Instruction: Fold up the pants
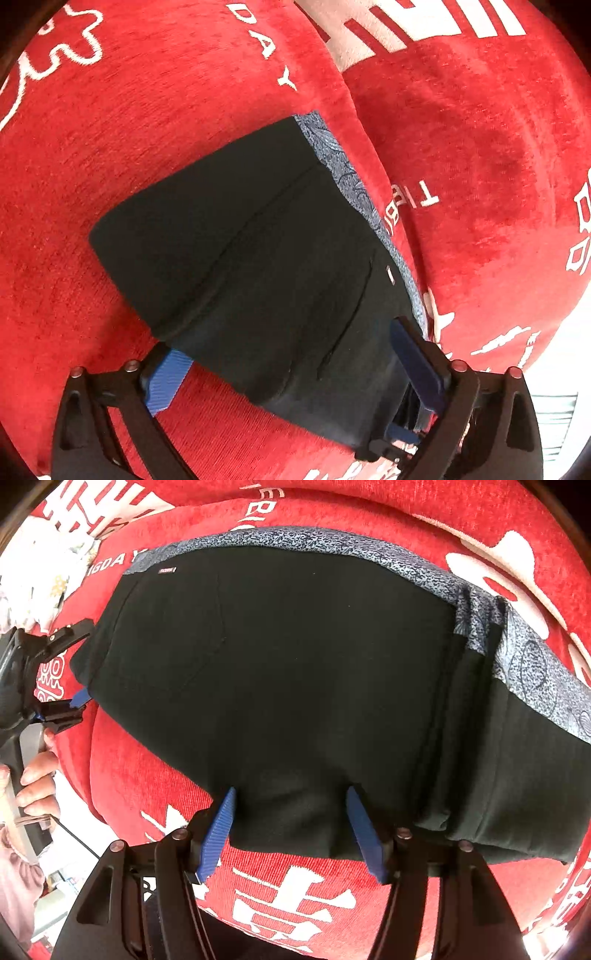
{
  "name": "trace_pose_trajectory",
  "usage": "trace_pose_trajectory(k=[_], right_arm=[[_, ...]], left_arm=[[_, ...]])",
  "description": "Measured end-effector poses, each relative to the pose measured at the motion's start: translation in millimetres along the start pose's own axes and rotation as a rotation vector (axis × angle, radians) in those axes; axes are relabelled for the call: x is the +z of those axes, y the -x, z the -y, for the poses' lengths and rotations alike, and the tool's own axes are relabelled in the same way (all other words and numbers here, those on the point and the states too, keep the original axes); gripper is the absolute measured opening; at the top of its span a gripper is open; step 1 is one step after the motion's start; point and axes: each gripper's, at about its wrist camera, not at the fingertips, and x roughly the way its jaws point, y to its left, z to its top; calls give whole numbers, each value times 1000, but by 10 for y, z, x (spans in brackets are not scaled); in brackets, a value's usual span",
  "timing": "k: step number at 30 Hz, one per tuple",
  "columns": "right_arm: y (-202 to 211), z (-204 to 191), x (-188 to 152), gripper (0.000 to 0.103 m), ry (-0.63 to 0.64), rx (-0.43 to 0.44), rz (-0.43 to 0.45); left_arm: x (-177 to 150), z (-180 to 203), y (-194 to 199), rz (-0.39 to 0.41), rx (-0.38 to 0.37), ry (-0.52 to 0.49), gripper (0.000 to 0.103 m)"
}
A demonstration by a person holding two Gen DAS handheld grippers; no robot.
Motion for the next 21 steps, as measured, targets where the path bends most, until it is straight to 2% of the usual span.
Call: trace_pose_trajectory(k=[3,4,8,9,11,12,13,14,16,17,18,19,21], right_arm=[[-3,-3,-8,67,2,0,-1],[-4,-2,-10,67,2,1,-2],[12,3,-3,67,6,1,-2],[30,-2,1,67,6,-5,2],[94,-26,16,67,12,-17,16],[145,-35,37,67,17,-20,28],[223,-45,72,67,24,-18,48],[290,-53,107,67,28,-16,64],[455,-62,234,67,39,-2,102],[541,-70,328,67,47,5,119],[603,-74,419,67,57,14,127],[649,-91,503,67,66,26,131],[746,-159,721,67,91,65,136]], left_arm=[[-15,88,-3,16,49,4,100],[-27,152,10,16,41,-8,100],[-80,488,98,57,50,-129,100],[-74,536,70,55,74,-149,100],[-62,574,-41,35,168,-177,98],[-57,566,-87,29,220,-182,83],[-56,557,-128,26,287,-193,74],[-50,545,-170,22,351,-204,59],[-47,516,-152,40,367,-198,50],[-57,538,-125,62,390,-217,42],[-78,586,-123,71,414,-256,40],[-126,669,-128,89,456,-322,39],[-320,892,-205,142,593,-536,39]])
